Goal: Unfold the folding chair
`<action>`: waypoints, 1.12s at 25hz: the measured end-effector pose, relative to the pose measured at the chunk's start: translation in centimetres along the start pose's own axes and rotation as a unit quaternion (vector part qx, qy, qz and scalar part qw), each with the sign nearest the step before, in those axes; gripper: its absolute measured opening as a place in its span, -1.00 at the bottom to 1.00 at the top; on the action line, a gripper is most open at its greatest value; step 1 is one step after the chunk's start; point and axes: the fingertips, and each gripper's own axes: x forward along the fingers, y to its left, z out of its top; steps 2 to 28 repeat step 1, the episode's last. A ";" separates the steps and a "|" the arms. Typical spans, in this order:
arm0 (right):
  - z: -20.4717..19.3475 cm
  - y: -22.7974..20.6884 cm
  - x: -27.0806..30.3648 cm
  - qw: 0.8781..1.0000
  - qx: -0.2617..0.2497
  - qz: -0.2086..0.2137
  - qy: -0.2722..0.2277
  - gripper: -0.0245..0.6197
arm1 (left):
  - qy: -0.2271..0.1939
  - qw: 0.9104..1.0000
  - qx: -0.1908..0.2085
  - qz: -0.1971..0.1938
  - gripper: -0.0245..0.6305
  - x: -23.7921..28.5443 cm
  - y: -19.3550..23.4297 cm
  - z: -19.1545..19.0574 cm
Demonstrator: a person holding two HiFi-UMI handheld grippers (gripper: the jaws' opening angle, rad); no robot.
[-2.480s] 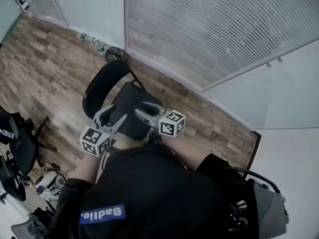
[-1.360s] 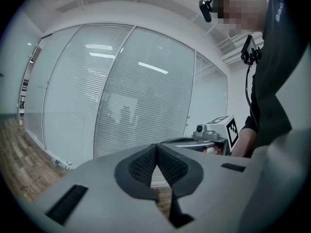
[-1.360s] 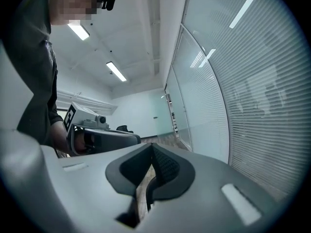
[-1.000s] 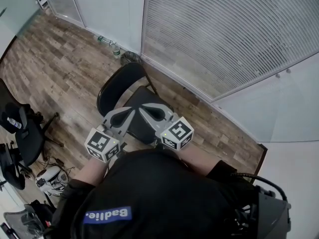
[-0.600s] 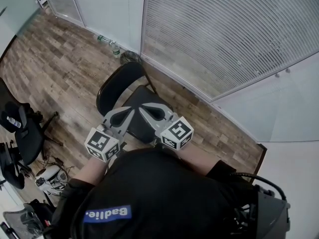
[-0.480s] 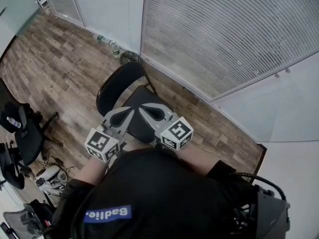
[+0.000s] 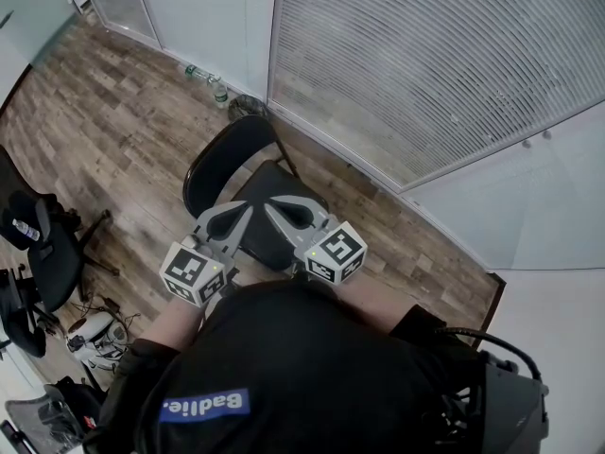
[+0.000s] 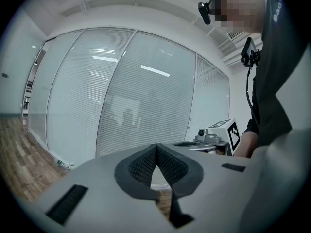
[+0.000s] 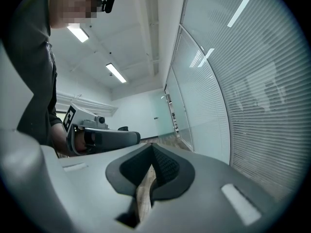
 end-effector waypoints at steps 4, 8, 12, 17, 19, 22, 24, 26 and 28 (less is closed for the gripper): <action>0.0 0.0 0.1 1.000 0.000 -0.001 0.000 -0.92 | 0.000 1.000 0.000 0.000 -0.91 -0.1 0.1 0.0; 0.0 0.0 0.1 1.000 0.000 -0.001 0.000 -0.92 | 0.000 1.000 0.000 0.000 -0.91 -0.1 0.1 0.0; 0.0 0.0 0.1 1.000 0.000 -0.001 0.000 -0.92 | 0.000 1.000 0.000 0.000 -0.91 -0.1 0.1 0.0; 0.0 0.0 0.1 1.000 0.000 -0.001 0.000 -0.92 | 0.000 1.000 0.000 0.000 -0.91 -0.1 0.1 0.0; 0.0 0.0 0.1 1.000 0.000 -0.001 0.000 -0.92 | 0.000 1.000 0.000 0.000 -0.91 -0.1 0.1 0.0; 0.0 0.0 0.1 1.000 0.000 -0.001 0.000 -0.92 | 0.000 1.000 0.000 0.000 -0.91 -0.1 0.1 0.0; 0.0 0.0 0.1 1.000 0.000 -0.001 0.000 -0.92 | 0.000 1.000 0.000 0.000 -0.91 -0.1 0.1 0.0; 0.0 0.0 0.1 1.000 0.000 -0.001 0.000 -0.92 | 0.000 1.000 0.000 0.000 -0.91 -0.1 0.1 0.0; 0.0 0.0 0.1 1.000 0.000 -0.001 0.000 -0.92 | 0.000 1.000 0.000 0.000 -0.91 -0.1 0.1 0.0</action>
